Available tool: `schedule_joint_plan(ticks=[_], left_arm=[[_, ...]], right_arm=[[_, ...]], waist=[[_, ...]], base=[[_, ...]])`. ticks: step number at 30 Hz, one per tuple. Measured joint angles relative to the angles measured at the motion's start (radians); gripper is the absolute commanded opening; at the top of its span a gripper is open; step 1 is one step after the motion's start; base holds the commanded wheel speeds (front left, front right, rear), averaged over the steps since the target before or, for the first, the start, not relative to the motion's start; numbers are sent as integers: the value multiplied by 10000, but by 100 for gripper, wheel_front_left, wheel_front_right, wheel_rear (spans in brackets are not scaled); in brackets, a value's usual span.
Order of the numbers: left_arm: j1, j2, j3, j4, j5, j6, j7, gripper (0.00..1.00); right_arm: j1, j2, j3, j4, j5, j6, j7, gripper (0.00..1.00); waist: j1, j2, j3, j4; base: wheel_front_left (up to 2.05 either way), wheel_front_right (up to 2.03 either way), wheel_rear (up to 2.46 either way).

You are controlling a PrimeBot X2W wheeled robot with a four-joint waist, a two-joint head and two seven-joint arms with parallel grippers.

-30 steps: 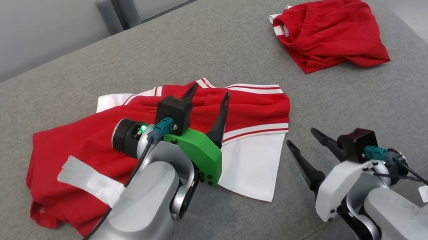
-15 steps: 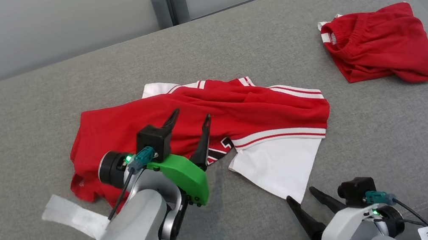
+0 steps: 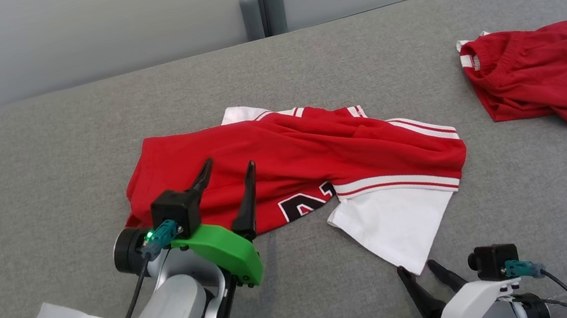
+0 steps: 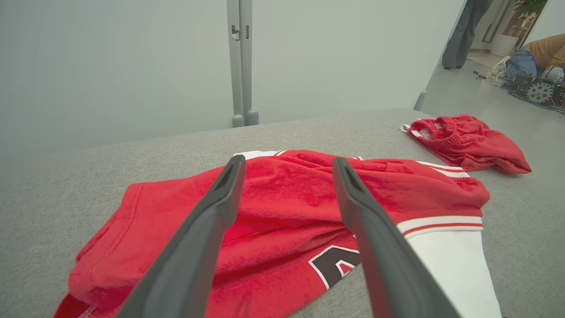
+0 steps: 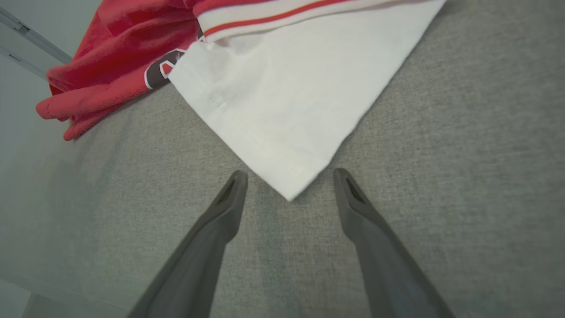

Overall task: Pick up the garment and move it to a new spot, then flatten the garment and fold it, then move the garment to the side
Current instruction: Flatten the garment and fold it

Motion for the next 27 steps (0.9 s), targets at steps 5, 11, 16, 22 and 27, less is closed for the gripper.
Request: schedule_joint_plan(ticks=[5, 11, 16, 22, 27], left_arm=[[546, 23, 541, -221, 293, 2, 0, 100], [1221, 58, 1323, -531, 731, 2, 0, 100], [1687, 115, 1827, -727, 918, 2, 0, 100], [2414, 207, 2757, -890, 1097, 2, 0, 100], [2856, 215, 3377, -1076, 1185, 2, 0, 100]], right_arm=[[-4, 27, -236, 21, 629, 2, 0, 69], [-38, 42, -251, 192, 965, 4, 42, 17], [-167, 50, -318, 215, 1001, 0, -15, 0], [-519, 73, -965, -173, 1413, 15, -339, 0], [-1088, 10, -1517, -972, 1674, 117, -508, 0]], waist=[[0, 0, -36, 277], [0, 0, -163, 494], [0, 0, -234, 489], [0, 0, -366, 299], [0, 0, -520, 88]], base=[[0, 0, 0], [0, 0, 0], [0, 0, 0], [0, 0, 0], [0, 0, 0]])
